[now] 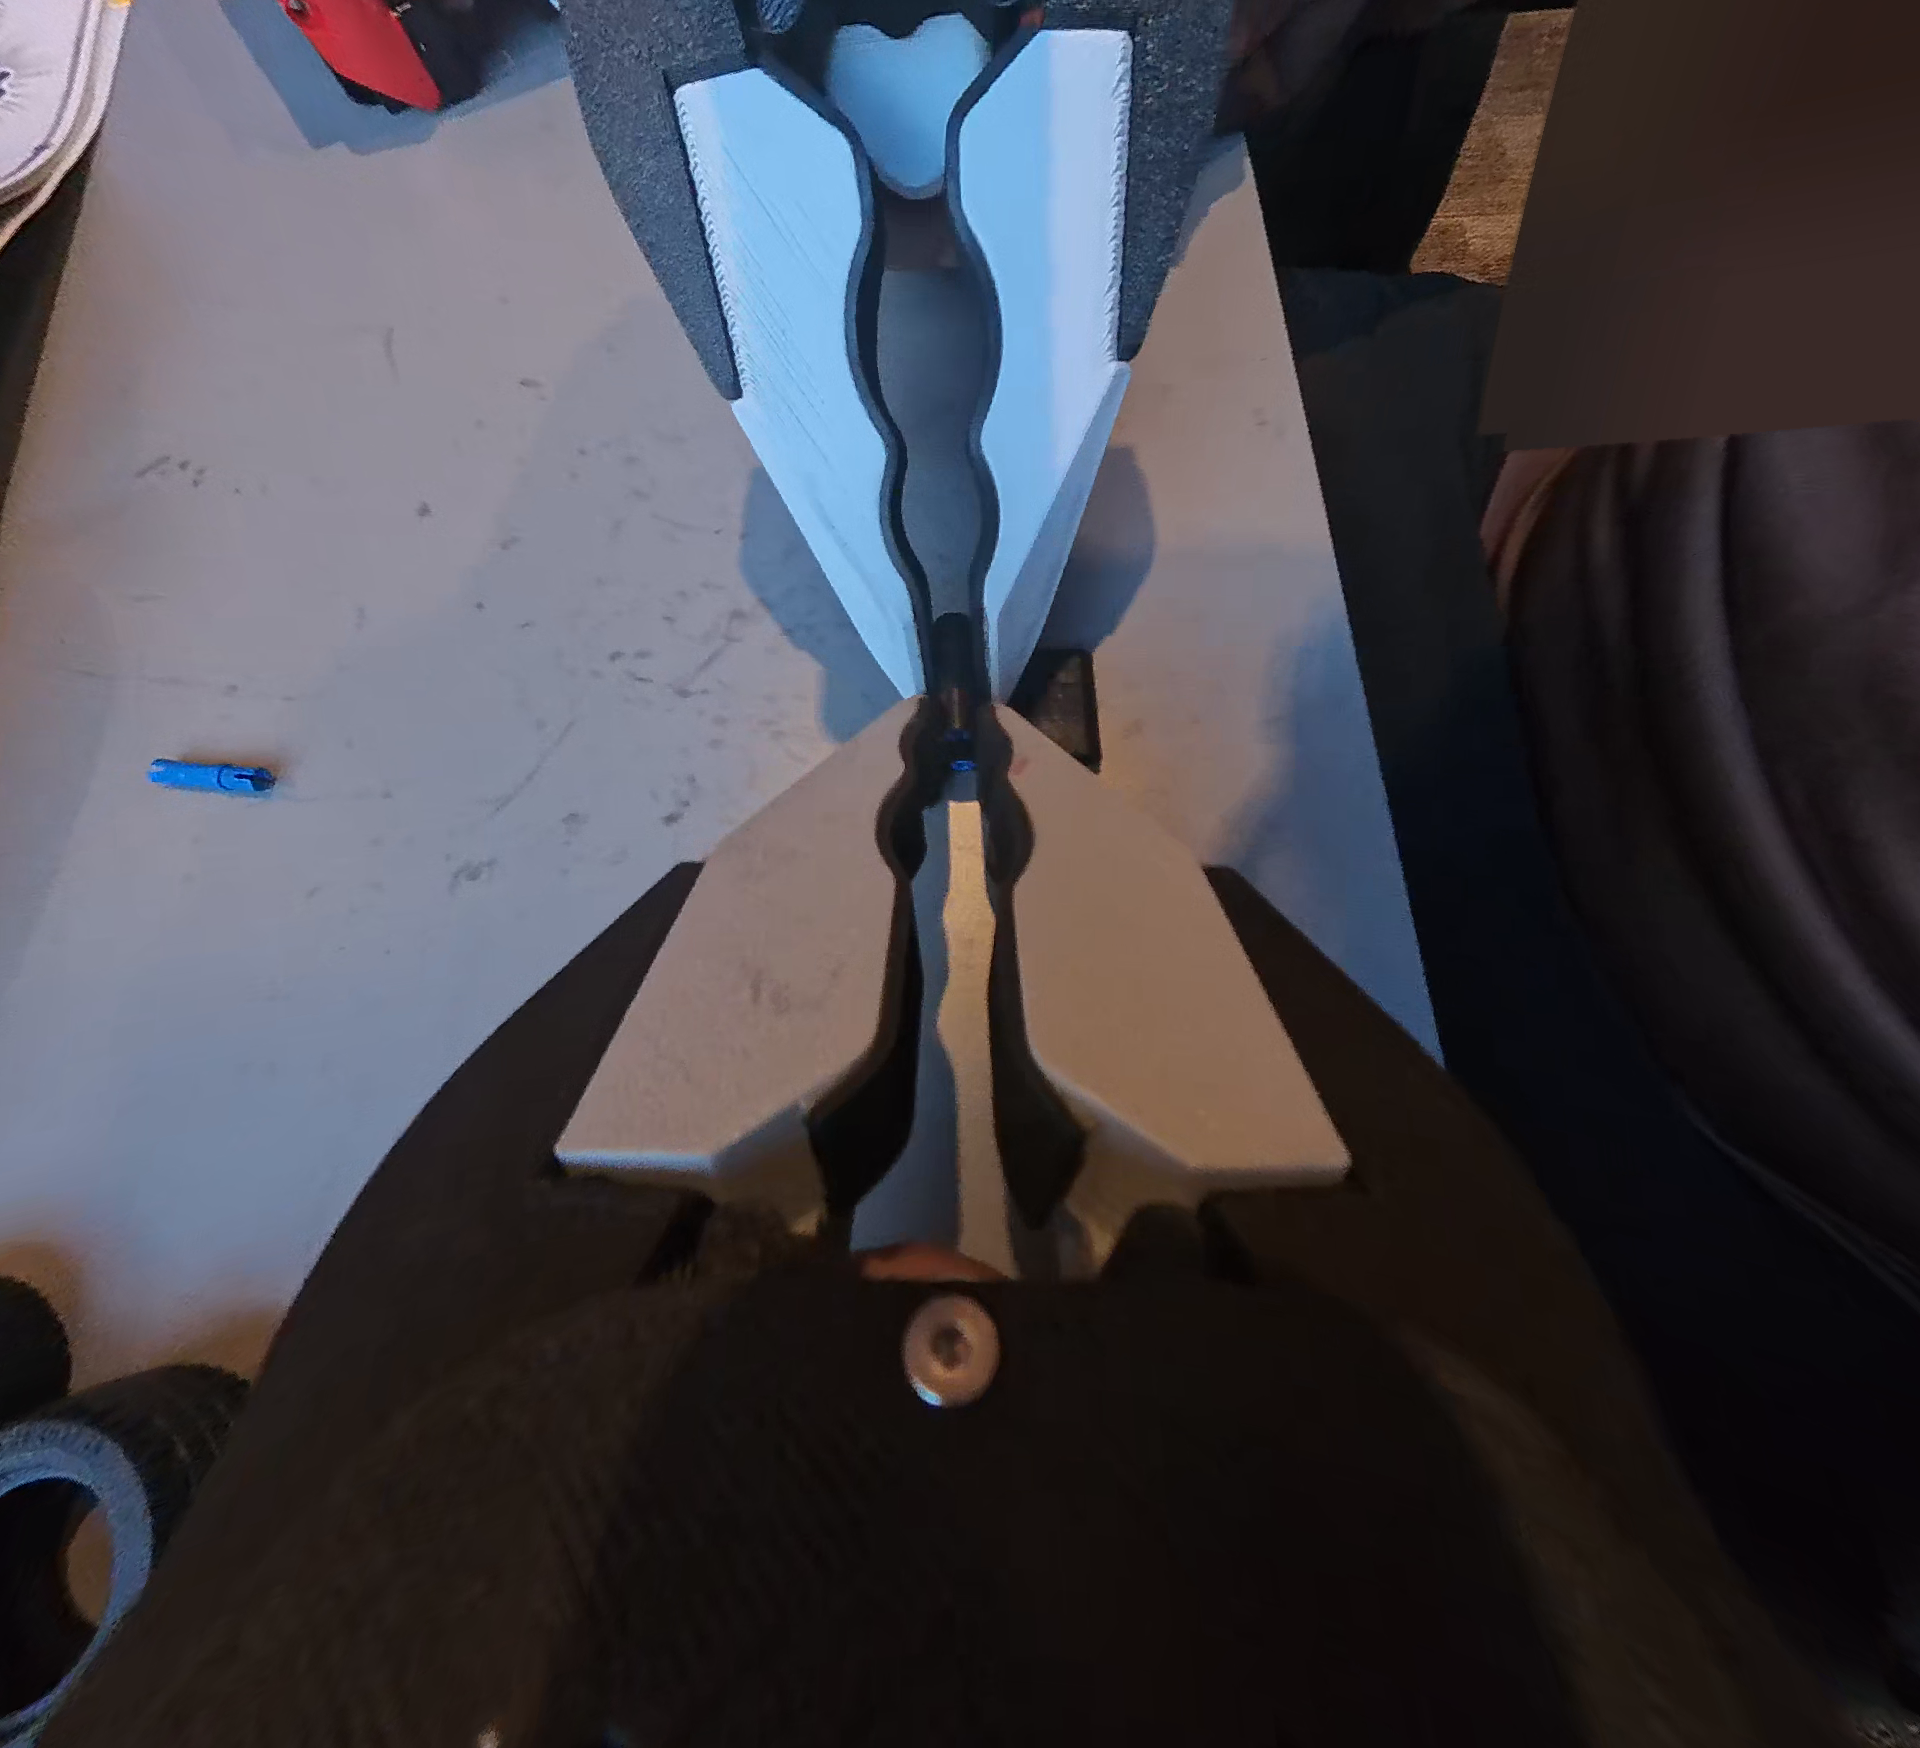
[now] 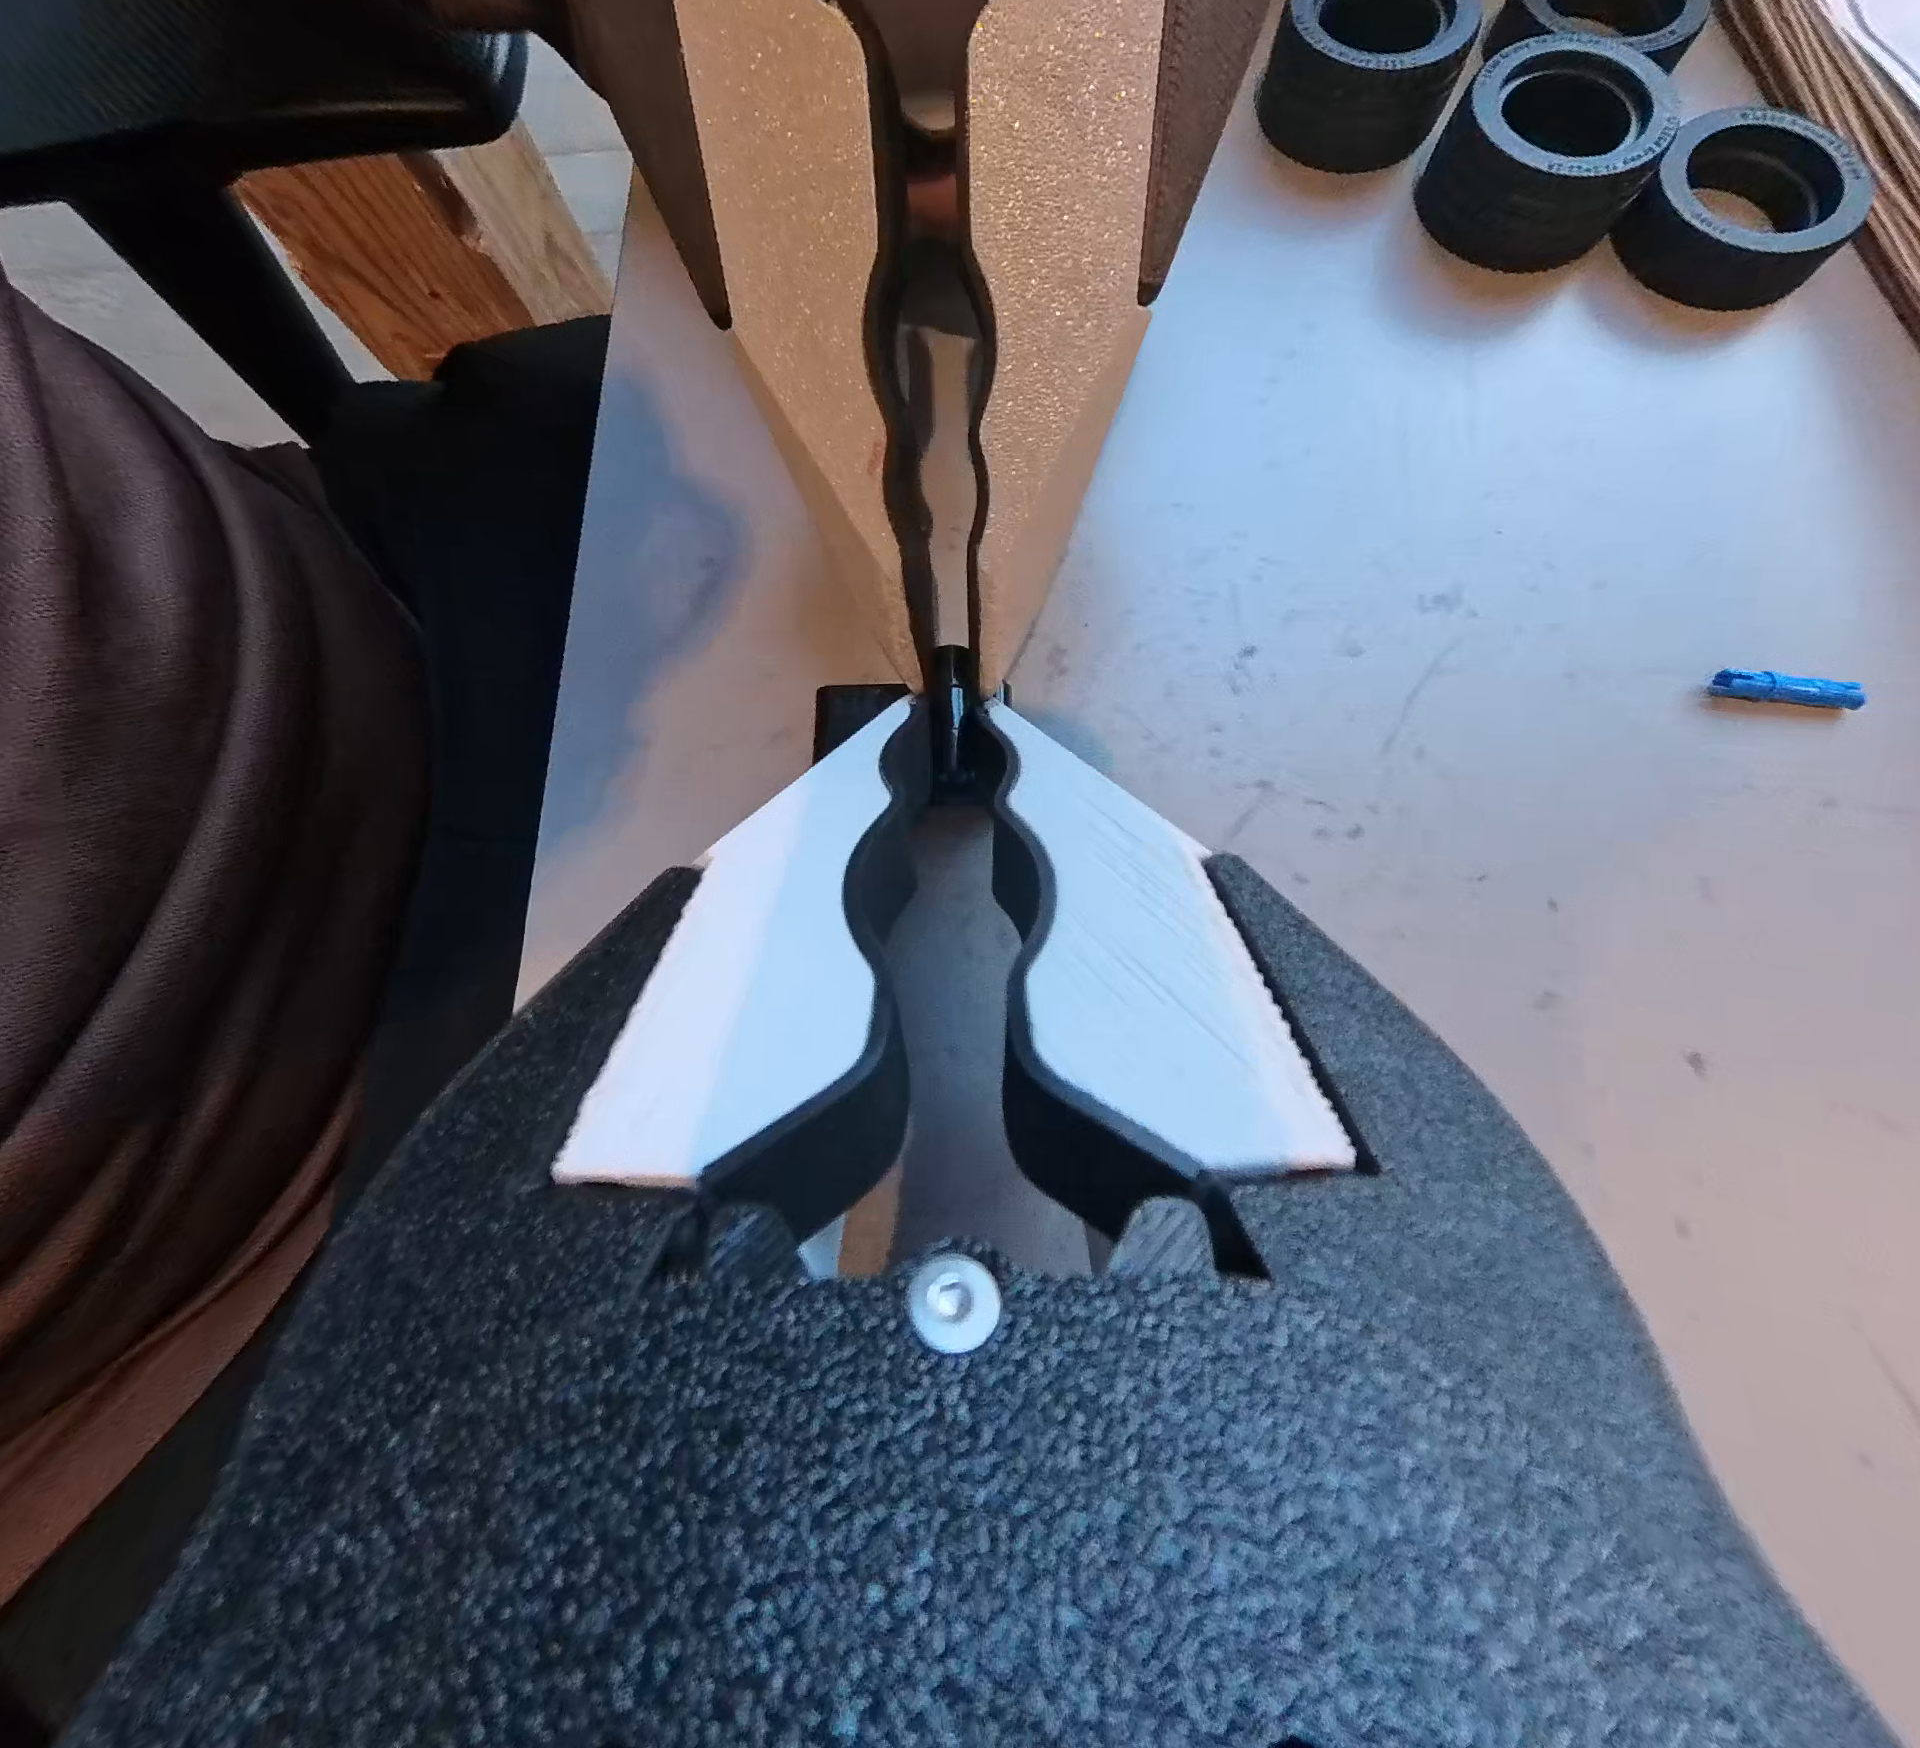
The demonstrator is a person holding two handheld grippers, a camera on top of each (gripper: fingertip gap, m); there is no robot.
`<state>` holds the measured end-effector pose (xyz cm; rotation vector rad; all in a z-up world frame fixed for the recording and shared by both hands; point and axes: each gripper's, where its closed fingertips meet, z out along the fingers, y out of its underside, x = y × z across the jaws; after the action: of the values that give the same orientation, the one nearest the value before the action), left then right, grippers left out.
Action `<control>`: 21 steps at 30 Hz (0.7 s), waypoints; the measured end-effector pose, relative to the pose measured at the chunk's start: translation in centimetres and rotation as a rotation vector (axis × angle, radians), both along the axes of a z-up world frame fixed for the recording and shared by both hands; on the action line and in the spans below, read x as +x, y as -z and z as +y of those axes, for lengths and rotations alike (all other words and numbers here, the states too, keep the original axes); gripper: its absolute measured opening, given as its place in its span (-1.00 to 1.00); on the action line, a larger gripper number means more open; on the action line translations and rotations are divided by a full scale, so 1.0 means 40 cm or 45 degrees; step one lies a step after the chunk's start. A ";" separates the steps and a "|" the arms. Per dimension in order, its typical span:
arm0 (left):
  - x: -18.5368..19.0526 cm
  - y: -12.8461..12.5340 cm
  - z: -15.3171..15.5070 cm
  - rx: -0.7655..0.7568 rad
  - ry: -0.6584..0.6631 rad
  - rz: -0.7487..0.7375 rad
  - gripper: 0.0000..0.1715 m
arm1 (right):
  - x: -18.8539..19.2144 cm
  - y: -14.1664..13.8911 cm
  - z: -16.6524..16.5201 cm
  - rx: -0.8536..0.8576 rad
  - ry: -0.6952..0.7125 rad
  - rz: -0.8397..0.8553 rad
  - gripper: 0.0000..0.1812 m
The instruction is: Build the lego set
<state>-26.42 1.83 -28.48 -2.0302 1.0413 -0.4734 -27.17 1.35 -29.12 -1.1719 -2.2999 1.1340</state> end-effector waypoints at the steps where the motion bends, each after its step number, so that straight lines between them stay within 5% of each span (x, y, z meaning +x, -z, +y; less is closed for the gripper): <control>1: -0.001 0.000 0.002 -0.007 -0.009 -0.007 -0.95 | -0.001 0.000 0.002 -0.010 0.008 -0.008 -0.93; 10: -0.008 -0.001 0.012 -0.073 -0.051 -0.069 -0.95 | 0.003 -0.006 0.023 -0.054 0.074 -0.028 -0.83; 13: -0.027 -0.006 0.022 -0.014 -0.159 -0.044 -0.75 | 0.004 0.002 0.021 -0.060 0.086 -0.061 -0.89; 21: -0.064 -0.055 -0.004 -0.031 -0.493 -0.298 -0.61 | -0.009 -0.048 0.036 -0.095 0.162 0.099 -0.93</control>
<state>-28.98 1.69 -26.28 -2.0739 0.4892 -0.5026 -27.54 2.81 -27.18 -1.2585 -2.1104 1.2053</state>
